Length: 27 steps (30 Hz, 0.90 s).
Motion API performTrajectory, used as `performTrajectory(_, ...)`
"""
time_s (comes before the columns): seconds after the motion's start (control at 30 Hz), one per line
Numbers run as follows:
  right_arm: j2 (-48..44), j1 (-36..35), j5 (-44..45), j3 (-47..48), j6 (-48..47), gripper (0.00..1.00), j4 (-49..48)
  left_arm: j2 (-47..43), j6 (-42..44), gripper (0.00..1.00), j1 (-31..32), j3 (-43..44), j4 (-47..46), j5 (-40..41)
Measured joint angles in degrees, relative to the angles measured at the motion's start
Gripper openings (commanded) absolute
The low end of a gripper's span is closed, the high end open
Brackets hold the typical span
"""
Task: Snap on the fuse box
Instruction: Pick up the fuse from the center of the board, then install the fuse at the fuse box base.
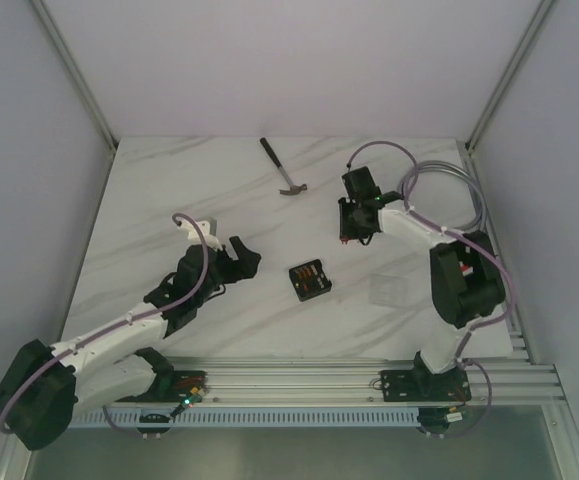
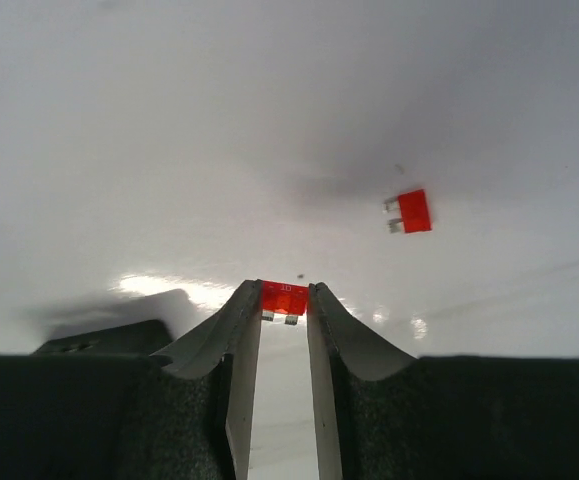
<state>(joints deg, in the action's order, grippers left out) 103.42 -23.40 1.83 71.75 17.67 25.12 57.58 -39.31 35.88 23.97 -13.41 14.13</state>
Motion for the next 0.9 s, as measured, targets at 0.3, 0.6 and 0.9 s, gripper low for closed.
performTrajectory(0.3,-13.77,-3.48,-3.39,-9.16,8.15,0.19,-10.43,8.07,1.36,0.84,9.01,0.61,-16.22,-0.04)
performTrajectory(0.6,-23.98,-7.91,-4.63,-16.28,16.13,0.19,-19.3,17.64,5.44,0.69,13.68,6.14,-27.32,0.22)
performTrajectory(0.9,-28.46,-9.84,-5.31,-20.85,20.26,0.19,-23.52,22.84,8.02,0.46,14.8,10.34,-30.82,-1.51)
